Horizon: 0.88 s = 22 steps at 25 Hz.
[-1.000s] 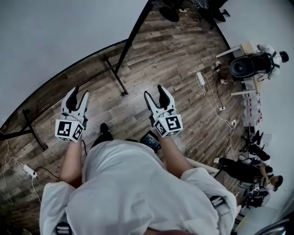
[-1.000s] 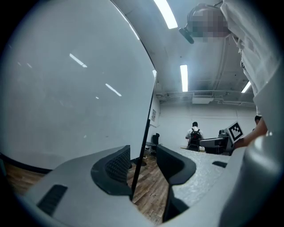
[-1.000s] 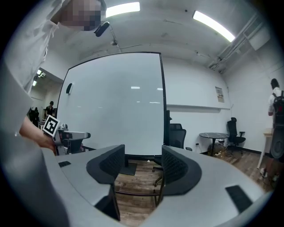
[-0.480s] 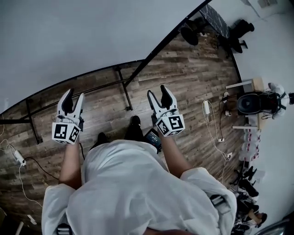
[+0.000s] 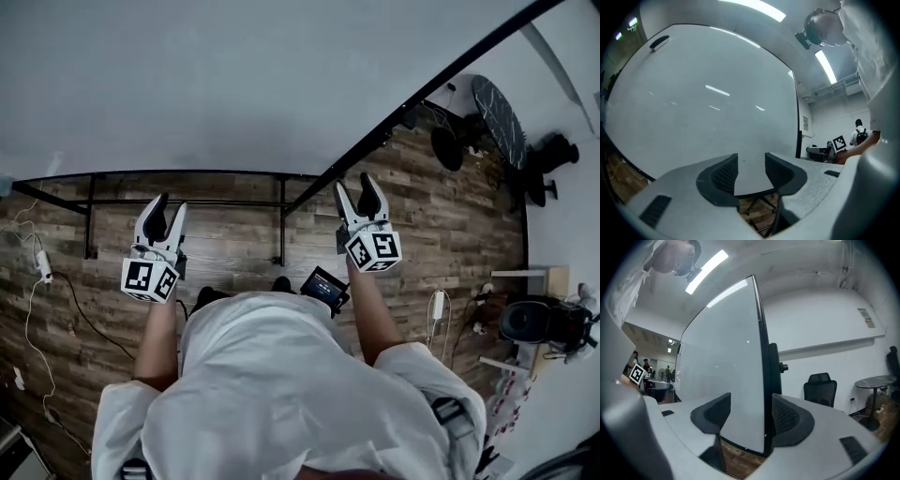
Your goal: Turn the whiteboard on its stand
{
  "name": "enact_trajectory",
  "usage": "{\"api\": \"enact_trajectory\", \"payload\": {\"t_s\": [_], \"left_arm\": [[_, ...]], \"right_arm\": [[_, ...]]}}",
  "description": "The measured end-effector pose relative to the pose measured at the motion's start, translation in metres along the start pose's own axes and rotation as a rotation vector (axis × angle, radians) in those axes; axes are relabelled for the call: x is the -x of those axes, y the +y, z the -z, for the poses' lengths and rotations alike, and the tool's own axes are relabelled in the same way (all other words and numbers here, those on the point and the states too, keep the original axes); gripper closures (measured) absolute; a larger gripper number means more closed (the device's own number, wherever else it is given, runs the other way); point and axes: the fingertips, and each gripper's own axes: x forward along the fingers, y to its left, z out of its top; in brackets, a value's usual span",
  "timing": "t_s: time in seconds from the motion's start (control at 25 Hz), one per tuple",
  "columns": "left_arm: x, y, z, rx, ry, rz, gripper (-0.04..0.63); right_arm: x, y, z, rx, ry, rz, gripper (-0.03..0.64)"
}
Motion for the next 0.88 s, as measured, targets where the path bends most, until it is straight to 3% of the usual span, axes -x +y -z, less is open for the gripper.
{"api": "enact_trajectory", "payload": {"t_s": [0.24, 0.48, 0.64, 0.88], "left_arm": [[-0.015, -0.042, -0.006, -0.009, -0.039, -0.123, 0.413], [-0.002, -0.074, -0.006, -0.011, -0.078, -0.241, 0.413], [-0.001, -0.102, 0.011, -0.014, -0.054, -0.255, 0.413], [-0.003, -0.137, 0.026, 0.009, -0.034, -0.272, 0.413]], "right_arm": [[-0.036, -0.069, -0.014, 0.023, 0.007, -0.153, 0.334], [-0.058, -0.077, -0.005, 0.046, 0.052, -0.366, 0.305], [-0.062, -0.079, 0.002, 0.053, 0.056, -0.524, 0.276], [-0.058, -0.077, -0.007, -0.083, 0.019, -0.803, 0.276]]}}
